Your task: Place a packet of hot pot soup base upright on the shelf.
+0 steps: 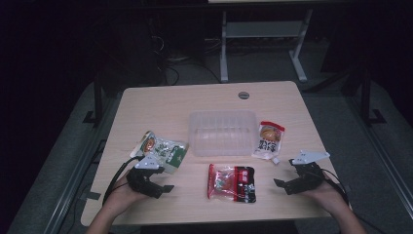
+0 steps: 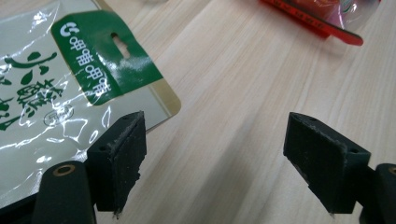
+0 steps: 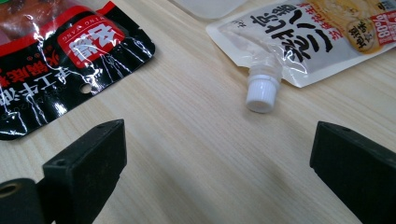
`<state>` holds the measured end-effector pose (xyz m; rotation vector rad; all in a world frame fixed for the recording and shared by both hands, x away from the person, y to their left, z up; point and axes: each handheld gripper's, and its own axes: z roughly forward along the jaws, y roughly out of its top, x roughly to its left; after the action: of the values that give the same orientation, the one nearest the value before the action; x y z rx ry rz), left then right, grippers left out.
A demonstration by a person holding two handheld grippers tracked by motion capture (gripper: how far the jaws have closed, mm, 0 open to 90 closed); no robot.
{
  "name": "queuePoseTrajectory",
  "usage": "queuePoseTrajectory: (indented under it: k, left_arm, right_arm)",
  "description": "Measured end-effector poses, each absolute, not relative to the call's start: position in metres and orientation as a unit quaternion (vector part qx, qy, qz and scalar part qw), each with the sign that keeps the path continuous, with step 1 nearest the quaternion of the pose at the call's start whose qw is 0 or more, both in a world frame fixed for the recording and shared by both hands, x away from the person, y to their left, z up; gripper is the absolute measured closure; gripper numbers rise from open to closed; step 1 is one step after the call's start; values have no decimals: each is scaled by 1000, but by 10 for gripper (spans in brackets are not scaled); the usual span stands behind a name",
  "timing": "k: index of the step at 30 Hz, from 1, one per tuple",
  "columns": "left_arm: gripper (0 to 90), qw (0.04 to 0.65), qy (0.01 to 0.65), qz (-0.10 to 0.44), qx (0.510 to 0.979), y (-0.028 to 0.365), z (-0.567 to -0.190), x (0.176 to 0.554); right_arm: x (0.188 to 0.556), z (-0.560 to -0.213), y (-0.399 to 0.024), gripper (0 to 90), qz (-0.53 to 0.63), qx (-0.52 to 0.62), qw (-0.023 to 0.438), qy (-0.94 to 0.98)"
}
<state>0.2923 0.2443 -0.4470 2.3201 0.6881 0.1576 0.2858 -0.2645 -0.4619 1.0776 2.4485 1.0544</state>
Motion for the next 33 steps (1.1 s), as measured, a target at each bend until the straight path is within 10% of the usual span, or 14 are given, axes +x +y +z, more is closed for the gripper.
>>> queuePoseTrajectory:
  k: [11,26,33]
  left_arm:
    - [209,349,255,67,900,245,-447,291]
    - [208,349,247,65,902,241,-447,290]
    - [208,352,244,63,901,237,-446,290]
  right_arm:
    - [280,-449,-260,145,373,347,125,851]
    - [266,-431,-215,770,408,283,62,866]
    - [272,-433,-192,896,392,269,44,879]
